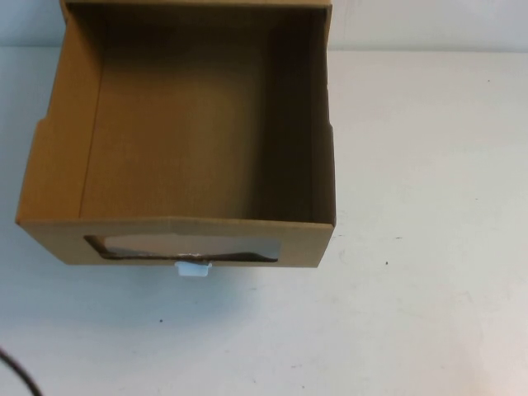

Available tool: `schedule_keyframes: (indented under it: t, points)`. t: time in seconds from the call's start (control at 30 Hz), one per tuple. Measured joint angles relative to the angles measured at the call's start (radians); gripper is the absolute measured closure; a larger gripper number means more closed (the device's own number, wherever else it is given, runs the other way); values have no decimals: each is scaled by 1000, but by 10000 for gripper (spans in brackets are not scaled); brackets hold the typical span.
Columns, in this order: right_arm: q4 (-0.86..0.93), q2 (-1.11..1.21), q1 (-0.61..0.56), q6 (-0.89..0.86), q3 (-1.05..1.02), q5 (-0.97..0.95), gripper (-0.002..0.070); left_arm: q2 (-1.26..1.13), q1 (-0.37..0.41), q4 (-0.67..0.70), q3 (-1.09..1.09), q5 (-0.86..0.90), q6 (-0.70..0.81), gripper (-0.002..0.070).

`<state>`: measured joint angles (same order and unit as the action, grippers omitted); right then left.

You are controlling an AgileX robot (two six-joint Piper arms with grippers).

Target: Close the shoe box

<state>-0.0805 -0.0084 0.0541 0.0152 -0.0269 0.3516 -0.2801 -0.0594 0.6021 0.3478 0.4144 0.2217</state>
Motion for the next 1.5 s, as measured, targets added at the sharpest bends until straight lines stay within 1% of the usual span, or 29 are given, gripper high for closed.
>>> schedule_keyframes:
  t: [0.07, 0.13, 0.3, 0.37, 0.53, 0.67, 0.8, 0.97, 1.2, 1.33, 1.5]
  points:
    - [0, 0, 0, 0, 0, 0, 689, -139, 0, -34, 122, 64, 41, 680]
    - [0, 0, 0, 0, 0, 0, 689, -267, 0, -39, 248, 116, 122, 680]
    - [0, 0, 0, 0, 0, 0, 689, -591, 0, 35, 604, 242, 347, 680]
    - [0, 0, 0, 0, 0, 0, 689, -710, 0, 51, 728, 286, 396, 680]
    - [0, 0, 0, 0, 0, 0, 689, -944, 0, 67, 1028, 366, 441, 680]
    - [0, 0, 0, 0, 0, 0, 689, -1133, 0, 71, 1275, 468, 449, 680]
    - [0, 0, 0, 0, 0, 0, 689, -1298, 0, 71, 1464, 509, 455, 680]
    - [0, 0, 0, 0, 0, 0, 689, -1468, 0, 86, 1626, 523, 456, 680]
    - [0, 0, 0, 0, 0, 0, 689, -1661, 0, 104, 1753, 549, 454, 680]
    - [0, 0, 0, 0, 0, 0, 689, -1717, 0, 106, 1794, 578, 442, 680]
    - [-5, 0, 0, 0, 0, -2, 689, -1722, 0, 113, 1802, 584, 436, 680]
